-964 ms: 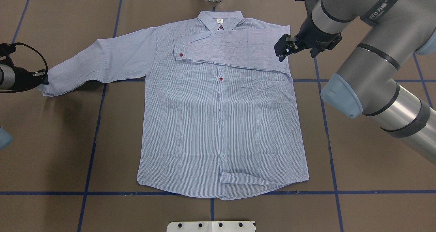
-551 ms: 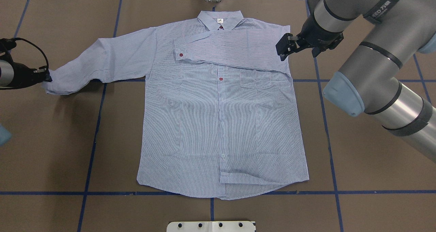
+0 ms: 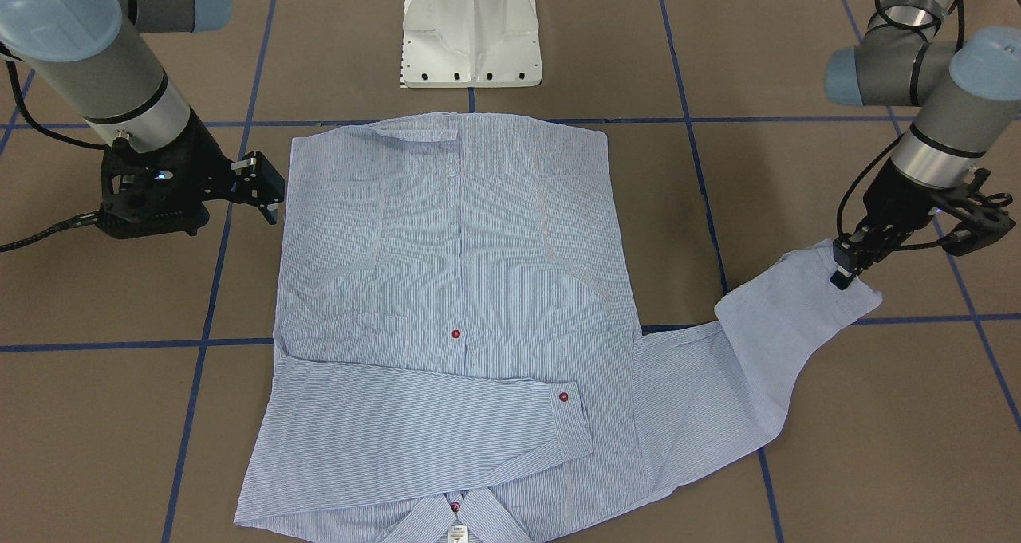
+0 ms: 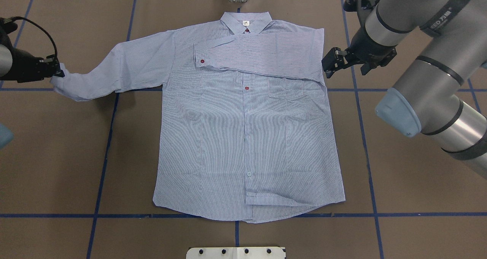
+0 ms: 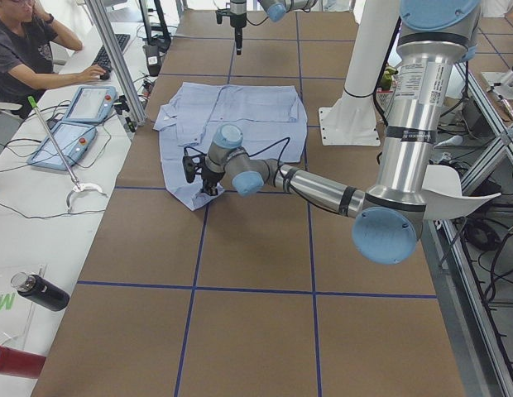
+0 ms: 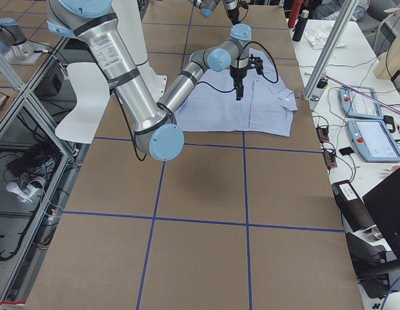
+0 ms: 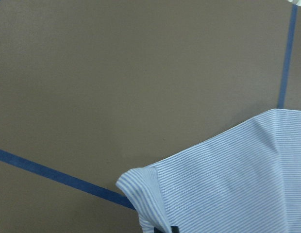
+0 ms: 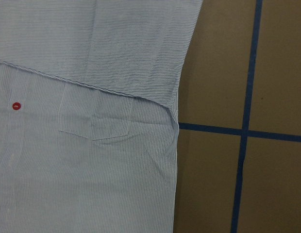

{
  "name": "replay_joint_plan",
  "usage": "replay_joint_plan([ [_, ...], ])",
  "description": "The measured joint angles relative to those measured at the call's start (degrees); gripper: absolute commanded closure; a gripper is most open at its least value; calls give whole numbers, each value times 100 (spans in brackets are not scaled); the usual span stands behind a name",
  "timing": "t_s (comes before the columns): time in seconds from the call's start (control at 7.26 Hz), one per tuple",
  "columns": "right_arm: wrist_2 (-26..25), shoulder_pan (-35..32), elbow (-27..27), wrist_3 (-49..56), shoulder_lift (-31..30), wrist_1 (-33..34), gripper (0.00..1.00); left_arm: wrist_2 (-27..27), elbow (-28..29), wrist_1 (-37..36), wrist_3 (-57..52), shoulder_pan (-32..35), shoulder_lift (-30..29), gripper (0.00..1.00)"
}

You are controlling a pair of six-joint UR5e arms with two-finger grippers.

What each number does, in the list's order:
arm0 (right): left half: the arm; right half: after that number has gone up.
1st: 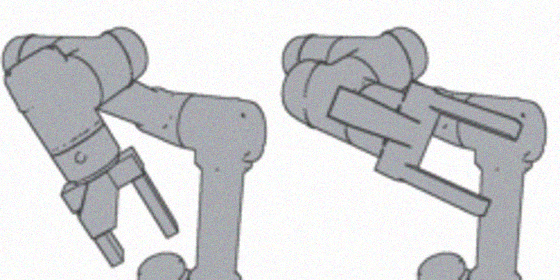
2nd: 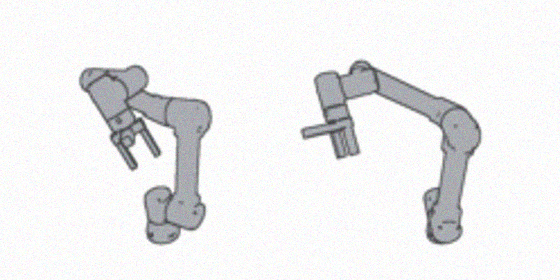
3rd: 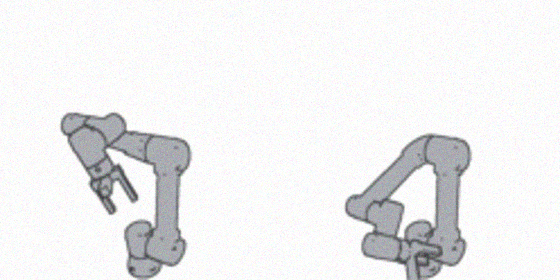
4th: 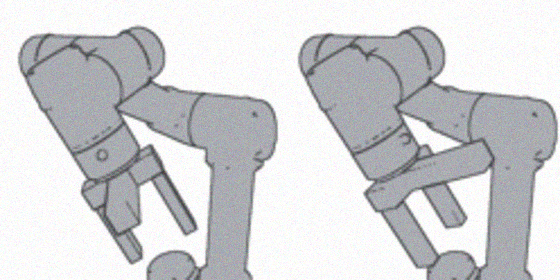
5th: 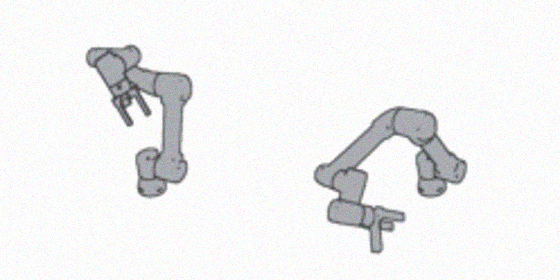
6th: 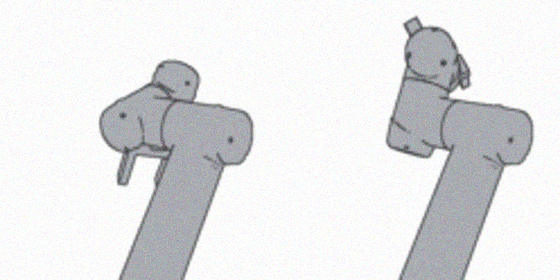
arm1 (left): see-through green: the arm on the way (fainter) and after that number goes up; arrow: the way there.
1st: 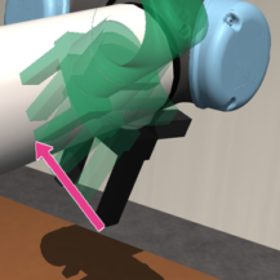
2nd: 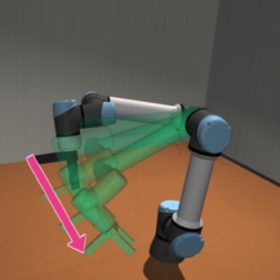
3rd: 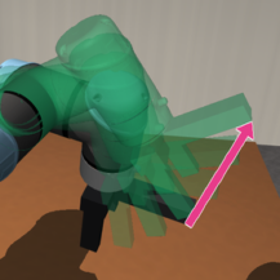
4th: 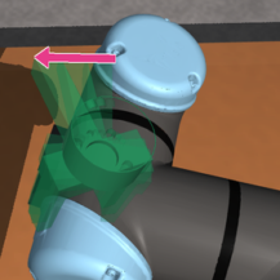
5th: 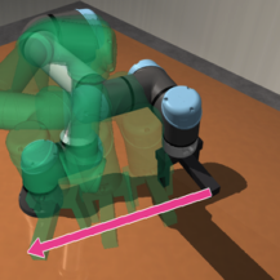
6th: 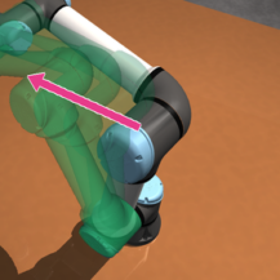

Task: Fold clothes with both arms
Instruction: 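Carry the cuff with the left gripper across the shirt toward the collar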

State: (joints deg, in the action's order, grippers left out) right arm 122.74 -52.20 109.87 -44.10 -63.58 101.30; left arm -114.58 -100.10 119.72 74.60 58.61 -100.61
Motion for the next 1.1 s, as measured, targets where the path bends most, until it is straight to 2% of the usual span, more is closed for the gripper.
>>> replay_joint_plan([
  [0.28, 11, -14, 318, 43, -582, 17, 0, 16, -416, -1446, 185, 6, -1007, 100],
  [0.41, 12, -20, 507, 147, -897, 20, 0, 25, -414, -1704, 465, -11, -1370, 100],
  [0.69, 7, -26, 802, 331, -1452, 12, 0, 156, -126, -1777, 1354, -302, -2102, 100],
  [0.83, 5, -26, 852, 355, -1556, 11, 0, 462, 163, -1644, 1940, -680, -2450, 100],
  [1.1, 6, -18, 854, 366, -1594, 6, 0, 1296, 999, -779, 3017, -1474, -2917, 100],
])
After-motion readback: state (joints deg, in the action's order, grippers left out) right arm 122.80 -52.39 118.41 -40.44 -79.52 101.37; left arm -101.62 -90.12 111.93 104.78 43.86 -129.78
